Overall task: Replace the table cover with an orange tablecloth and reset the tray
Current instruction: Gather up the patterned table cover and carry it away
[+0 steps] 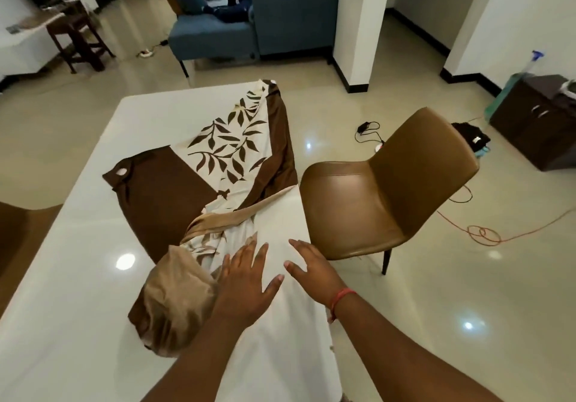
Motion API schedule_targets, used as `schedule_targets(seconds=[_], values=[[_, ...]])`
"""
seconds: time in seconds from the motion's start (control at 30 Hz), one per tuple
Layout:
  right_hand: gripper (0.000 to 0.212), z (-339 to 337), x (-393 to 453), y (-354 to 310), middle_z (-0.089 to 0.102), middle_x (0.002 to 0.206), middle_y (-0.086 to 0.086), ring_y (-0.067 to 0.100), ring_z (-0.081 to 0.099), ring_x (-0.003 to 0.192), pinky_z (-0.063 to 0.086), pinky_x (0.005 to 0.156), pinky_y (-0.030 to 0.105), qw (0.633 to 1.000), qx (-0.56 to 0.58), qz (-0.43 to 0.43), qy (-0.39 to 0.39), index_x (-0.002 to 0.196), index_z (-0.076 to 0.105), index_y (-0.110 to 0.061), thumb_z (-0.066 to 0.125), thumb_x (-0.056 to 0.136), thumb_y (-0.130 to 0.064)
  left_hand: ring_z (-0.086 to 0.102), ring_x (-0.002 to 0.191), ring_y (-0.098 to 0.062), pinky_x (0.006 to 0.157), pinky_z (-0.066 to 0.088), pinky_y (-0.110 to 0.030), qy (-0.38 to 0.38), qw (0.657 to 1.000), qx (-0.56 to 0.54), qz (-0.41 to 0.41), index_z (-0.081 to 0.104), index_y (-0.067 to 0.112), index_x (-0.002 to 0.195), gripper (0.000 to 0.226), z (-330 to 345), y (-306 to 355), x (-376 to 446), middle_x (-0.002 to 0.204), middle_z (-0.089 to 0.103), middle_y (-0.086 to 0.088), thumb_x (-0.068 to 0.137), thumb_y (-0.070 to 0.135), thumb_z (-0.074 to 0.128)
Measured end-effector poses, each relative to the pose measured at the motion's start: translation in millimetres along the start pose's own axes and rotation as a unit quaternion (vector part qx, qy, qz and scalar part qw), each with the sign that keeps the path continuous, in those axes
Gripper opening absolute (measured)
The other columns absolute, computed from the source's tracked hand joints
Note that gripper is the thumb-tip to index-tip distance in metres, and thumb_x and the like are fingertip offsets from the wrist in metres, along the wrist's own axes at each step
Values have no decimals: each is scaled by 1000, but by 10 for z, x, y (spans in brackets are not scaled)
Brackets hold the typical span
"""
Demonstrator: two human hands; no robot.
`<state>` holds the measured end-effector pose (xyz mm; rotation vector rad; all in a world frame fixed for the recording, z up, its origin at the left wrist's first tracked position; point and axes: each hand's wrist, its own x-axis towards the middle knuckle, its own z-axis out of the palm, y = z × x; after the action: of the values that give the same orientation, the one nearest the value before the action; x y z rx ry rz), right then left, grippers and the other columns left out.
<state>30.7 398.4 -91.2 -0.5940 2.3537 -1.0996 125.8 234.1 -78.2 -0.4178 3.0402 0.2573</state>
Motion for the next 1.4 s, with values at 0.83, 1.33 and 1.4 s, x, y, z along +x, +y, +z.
schedule_targets(seconds=[0.83,1.33,1.4], values=[[67,-1479,667,981,0,167,-10,21,9,153,24,120,53,995,-70,17,-68,154,13,-45,43,97,-61,7,152,-31,118,6,-59,-7,991,-37,-127,1,33,156,92,334,1477,1179,166,2,-4,79,84,-4],[68,-3634,1844,1859,-2,166,-11,25,10,153,25,120,51,995,-63,6,-71,154,12,-47,41,96,-64,0,152,-27,119,4,-59,-9,989,-36,-146,-5,36,155,80,88,3072,2942,166,0,-3,87,78,6],[67,-3597,1961,1811,-2,166,-12,25,9,153,24,120,50,995,-65,5,-81,153,11,-49,41,95,-65,2,152,-28,119,7,-59,2,988,-30,-152,-2,35,156,80,21,2971,3068,166,2,-4,89,77,8]])
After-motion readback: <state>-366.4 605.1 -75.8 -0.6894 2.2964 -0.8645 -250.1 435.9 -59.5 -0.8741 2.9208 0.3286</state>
